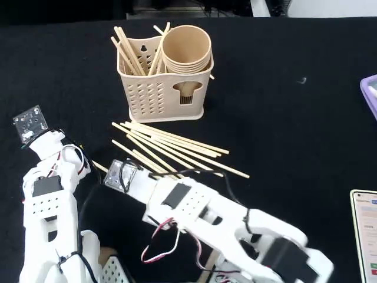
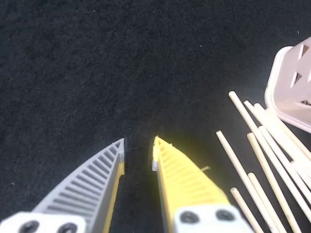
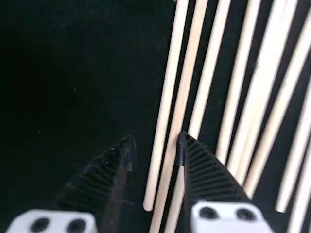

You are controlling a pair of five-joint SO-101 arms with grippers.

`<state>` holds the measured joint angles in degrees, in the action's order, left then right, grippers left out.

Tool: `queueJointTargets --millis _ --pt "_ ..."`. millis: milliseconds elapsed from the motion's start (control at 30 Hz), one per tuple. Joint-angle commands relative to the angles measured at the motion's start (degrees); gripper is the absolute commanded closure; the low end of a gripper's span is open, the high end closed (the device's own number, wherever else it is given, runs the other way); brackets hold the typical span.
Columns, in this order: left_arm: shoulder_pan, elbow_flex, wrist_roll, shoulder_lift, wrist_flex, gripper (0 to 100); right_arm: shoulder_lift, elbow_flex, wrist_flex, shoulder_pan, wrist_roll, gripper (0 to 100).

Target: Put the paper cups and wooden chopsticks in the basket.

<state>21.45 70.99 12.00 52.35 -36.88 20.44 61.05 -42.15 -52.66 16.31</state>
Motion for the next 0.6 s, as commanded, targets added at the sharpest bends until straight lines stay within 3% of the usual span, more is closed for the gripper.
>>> queueJointTargets --millis 0,100,233,567 --pt "0.13 -0.48 0.26 1.49 1.23 89 -7.08 -5.23 2.02 -1.05 0.09 85.0" --pt "0.31 -0.48 0.26 1.49 1.23 89 -8.75 -7.43 -0.26 -1.05 0.44 85.8" --pt "0.22 -0.48 0.26 1.49 1.23 89 -6.90 -7.43 -0.53 -0.88 0.53 98.5" --pt "0.22 -0.48 0.26 1.49 1.23 89 -1.45 -5.05 -0.18 4.04 0.26 98.6"
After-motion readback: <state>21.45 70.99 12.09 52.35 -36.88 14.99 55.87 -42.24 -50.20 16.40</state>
